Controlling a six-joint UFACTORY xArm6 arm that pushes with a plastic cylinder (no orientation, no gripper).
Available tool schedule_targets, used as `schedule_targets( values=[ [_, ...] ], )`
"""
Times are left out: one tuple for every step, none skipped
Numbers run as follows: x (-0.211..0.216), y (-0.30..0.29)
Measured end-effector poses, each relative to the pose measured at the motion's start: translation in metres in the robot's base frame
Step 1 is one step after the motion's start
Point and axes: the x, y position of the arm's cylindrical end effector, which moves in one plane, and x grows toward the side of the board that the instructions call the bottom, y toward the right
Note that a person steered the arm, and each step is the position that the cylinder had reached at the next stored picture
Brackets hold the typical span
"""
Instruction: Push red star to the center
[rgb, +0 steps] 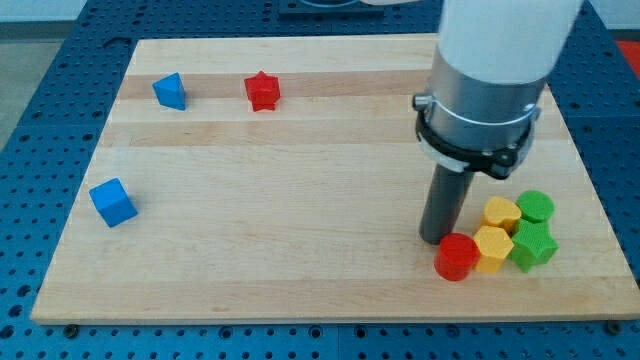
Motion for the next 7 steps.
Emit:
schedule_targets(
  values=[
    [-0.002,-0.004],
    [-0.049,-0.011],
    [-0.124,-0.031],
    [-0.189,-0.108],
    [-0.224,-0.18],
    [-0.234,-0.231],
    [-0.244,-0.248]
  ],
)
